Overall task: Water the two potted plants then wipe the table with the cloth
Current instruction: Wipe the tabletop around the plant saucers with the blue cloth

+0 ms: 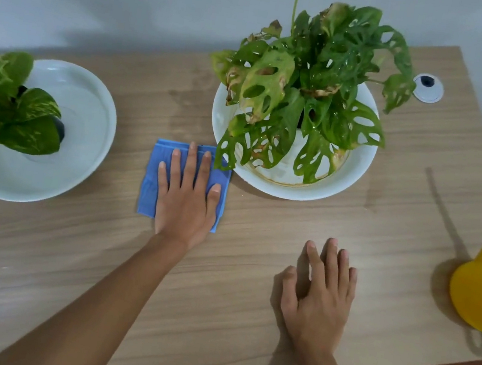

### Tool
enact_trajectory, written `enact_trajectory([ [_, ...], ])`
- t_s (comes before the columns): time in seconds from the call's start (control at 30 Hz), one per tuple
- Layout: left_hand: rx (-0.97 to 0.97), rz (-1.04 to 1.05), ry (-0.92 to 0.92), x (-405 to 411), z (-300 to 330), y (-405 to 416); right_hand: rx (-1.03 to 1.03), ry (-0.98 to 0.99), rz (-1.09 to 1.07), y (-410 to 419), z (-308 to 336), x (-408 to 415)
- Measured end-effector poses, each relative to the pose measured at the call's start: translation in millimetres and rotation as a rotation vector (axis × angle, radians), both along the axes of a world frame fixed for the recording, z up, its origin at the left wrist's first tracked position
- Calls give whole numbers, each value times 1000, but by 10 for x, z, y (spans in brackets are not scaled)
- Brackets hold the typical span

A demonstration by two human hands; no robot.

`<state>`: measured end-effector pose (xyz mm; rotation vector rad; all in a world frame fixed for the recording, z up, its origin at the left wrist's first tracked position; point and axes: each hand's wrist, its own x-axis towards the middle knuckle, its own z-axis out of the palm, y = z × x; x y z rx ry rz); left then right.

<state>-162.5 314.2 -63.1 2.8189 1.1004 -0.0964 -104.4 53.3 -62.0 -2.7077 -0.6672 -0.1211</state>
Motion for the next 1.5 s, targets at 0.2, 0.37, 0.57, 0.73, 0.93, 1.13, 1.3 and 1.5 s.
enact_trajectory([
  [0.2,0,12,-13,68,5,-211,48,8,-8,-23,-13,1],
  [0.37,-10,41,0,121,43,-436,107,43,1,-64,-10,21],
  [0.57,-31,85,-15,203,52,-681,242,163,52,-144,26,81],
  [0.73,-14,110,-23,284,37,-899,312,243,142,-342,102,246],
  [0.93,-4,131,-33,408,15,-1215,361,297,140,-556,180,622],
  [1.13,-14,142,-36,598,7,-1562,408,372,8,-700,281,988],
  [1.3,-25,136,-40,801,-1,-1883,437,382,-40,-788,290,1149],
  [1.5,-37,102,-38,1091,-20,-2219,510,406,-83,-884,294,1321],
])
